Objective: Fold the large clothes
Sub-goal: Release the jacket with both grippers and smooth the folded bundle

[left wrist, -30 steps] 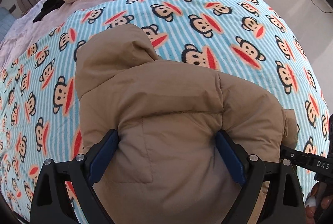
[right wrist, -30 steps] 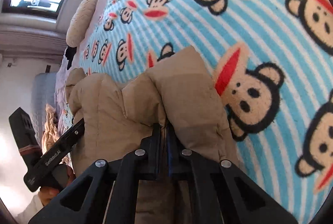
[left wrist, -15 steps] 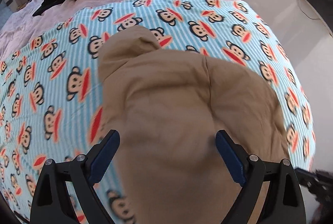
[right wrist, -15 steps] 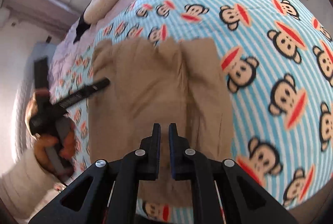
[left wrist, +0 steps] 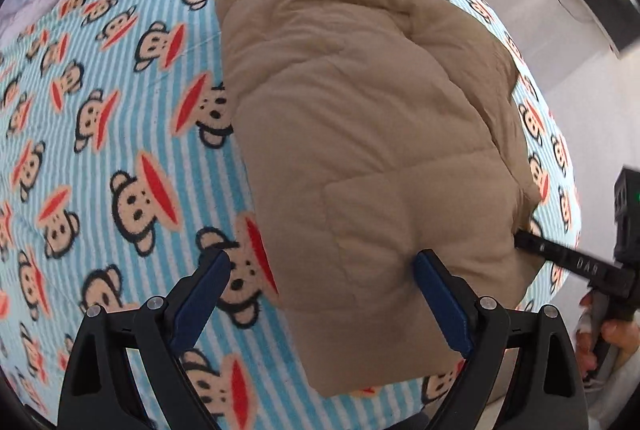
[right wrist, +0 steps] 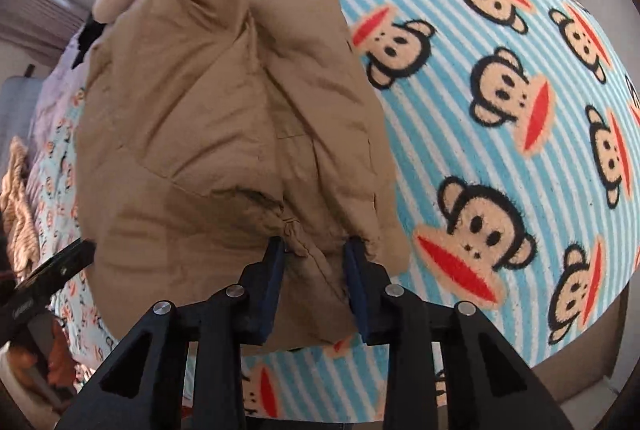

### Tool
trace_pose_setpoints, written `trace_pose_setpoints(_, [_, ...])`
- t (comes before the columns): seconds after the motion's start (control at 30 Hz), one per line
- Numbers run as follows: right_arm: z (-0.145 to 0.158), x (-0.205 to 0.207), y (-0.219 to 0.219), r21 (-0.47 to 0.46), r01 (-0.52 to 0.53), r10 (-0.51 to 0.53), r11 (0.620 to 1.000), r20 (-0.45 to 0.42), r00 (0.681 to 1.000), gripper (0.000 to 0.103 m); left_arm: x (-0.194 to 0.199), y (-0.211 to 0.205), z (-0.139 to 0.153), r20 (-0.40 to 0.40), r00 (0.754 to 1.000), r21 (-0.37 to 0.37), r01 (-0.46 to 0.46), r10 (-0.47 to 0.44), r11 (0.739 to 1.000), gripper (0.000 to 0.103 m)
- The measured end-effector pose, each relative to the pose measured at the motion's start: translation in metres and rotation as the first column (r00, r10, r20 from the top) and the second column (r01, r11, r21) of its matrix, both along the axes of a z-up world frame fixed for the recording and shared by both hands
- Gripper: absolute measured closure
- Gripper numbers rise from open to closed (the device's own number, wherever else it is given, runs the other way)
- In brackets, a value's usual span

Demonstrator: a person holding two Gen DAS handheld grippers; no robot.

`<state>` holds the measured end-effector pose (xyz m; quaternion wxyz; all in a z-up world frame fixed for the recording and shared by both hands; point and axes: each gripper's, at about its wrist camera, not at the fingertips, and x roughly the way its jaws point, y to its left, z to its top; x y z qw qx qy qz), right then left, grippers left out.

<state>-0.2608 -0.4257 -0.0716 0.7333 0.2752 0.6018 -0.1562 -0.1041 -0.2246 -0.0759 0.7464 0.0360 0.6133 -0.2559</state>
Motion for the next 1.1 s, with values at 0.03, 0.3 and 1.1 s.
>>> trace_pose_setpoints(0.03, [0.003,0.000,0.001,-0.005,0.011,-0.011,1.000,-0.003,1.000,0.069,-0.001,0.000,0.002,0.006,1.000,0.005,0.012,-0.012,1.000,0.010])
trace_pose_setpoints(0.3, [0.048,-0.010,0.008,-0.018,0.090,-0.088,0.996,0.087,0.992,0.058,0.001,0.011,0.015,0.014,0.999,0.017,0.032,-0.032,0.999,0.009])
trace_pose_setpoints(1.1, [0.020,0.042,-0.042,0.176,-0.064,0.052,0.982,0.070,0.996,0.016,0.031,0.001,-0.001,-0.087,0.991,0.027,-0.096,0.098,0.995,0.000])
